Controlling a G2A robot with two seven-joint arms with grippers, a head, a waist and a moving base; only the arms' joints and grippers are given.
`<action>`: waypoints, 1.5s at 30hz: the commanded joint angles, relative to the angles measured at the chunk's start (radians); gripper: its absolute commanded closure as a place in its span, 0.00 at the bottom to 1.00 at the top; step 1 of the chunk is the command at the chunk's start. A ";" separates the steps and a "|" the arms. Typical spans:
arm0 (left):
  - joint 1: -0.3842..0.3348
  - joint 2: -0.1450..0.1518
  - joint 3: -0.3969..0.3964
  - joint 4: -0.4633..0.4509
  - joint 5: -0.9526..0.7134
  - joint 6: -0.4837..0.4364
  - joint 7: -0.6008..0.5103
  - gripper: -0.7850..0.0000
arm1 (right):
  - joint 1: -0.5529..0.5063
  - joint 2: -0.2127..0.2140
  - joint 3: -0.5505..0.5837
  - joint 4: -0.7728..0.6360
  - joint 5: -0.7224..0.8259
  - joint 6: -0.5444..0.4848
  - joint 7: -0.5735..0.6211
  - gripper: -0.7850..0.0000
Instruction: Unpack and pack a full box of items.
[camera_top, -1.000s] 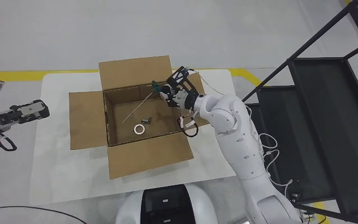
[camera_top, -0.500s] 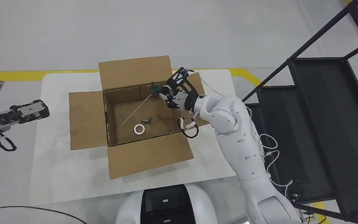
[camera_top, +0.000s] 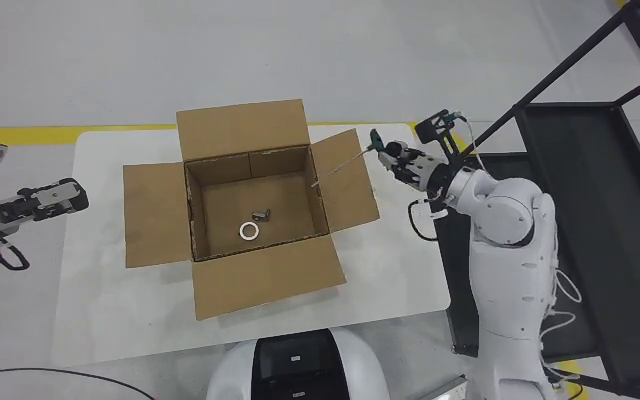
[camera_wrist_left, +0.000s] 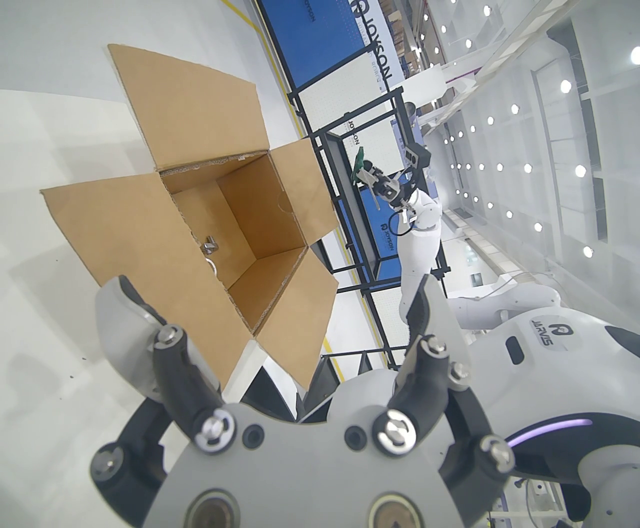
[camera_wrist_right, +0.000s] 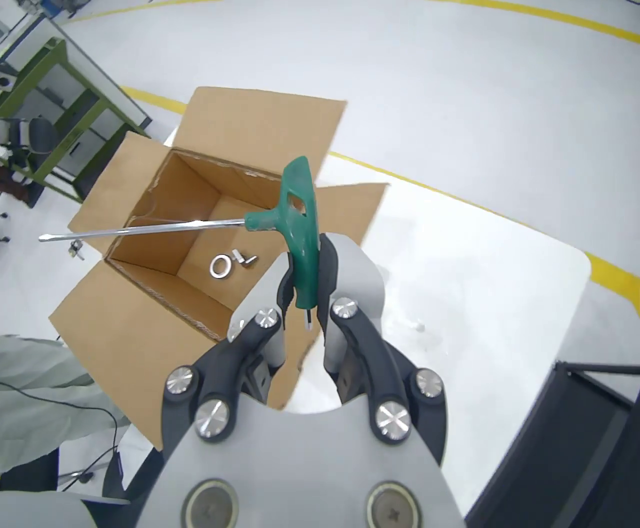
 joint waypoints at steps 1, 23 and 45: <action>0.000 0.000 0.000 0.000 0.000 0.000 0.000 0.00 | -0.029 0.006 0.046 -0.002 -0.016 0.042 -0.023 1.00; 0.000 0.000 0.000 0.000 0.000 0.000 0.000 0.00 | -0.175 0.026 0.011 0.160 -0.376 0.486 -0.212 1.00; 0.000 0.000 0.000 0.000 0.000 0.000 0.000 0.00 | -0.136 0.039 -0.123 0.385 -0.463 0.473 -0.202 1.00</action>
